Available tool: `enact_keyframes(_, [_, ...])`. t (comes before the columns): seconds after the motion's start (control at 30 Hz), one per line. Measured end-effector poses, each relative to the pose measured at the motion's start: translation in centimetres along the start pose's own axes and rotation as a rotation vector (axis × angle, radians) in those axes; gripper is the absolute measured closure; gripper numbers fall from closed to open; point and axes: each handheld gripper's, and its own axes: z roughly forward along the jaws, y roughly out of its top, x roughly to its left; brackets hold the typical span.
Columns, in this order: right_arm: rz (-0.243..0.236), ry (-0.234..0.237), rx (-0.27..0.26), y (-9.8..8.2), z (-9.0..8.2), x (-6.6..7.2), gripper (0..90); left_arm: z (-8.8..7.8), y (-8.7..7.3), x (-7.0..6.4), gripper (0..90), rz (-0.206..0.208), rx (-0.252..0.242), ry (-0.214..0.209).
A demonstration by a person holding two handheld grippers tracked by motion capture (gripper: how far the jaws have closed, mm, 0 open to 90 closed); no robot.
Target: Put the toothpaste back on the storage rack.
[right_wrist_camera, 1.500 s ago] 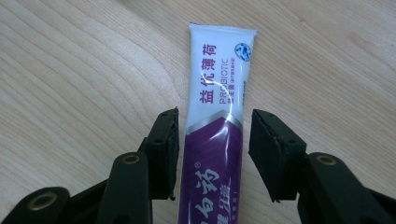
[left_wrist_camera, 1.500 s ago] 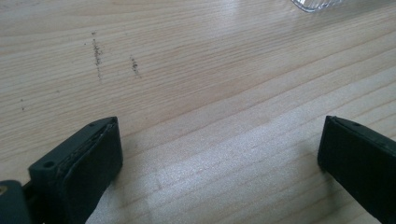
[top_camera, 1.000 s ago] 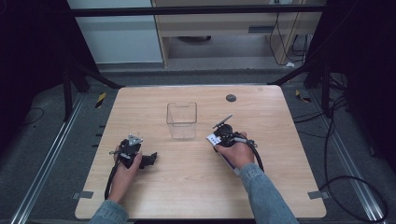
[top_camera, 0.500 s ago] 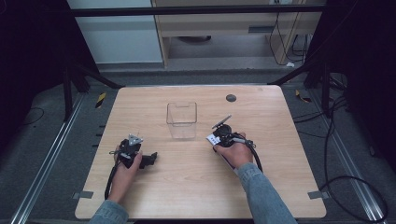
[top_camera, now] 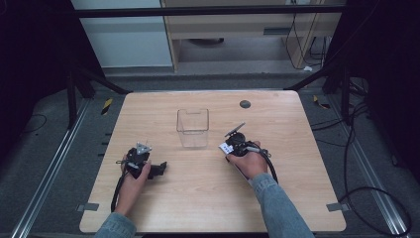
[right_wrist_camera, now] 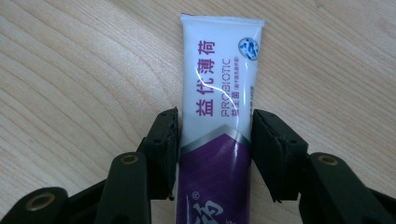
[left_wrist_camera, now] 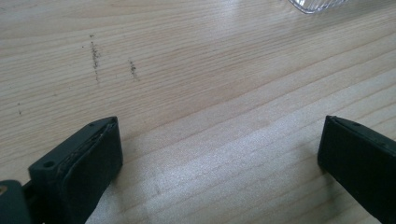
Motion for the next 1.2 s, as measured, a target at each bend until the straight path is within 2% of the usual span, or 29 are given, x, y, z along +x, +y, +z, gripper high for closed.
enact_keyframes(0.37, [0.006, -0.006, 0.004, 0.01, -0.08, 0.21, 56.7, 0.00, 0.00, 0.00, 0.0, 0.000, 0.001, 0.000])
enact_keyframes(0.63, [-0.020, -0.024, 0.011, 0.08, -0.15, 0.52, 60.2, 0.01, 0.01, 0.00, 0.0, 0.000, 0.000, 0.000])
enact_keyframes(1.2, [-0.022, -0.045, 0.015, 0.12, -0.30, 0.93, 66.1, 0.02, 0.03, 0.00, 0.0, 0.001, 0.000, -0.001])
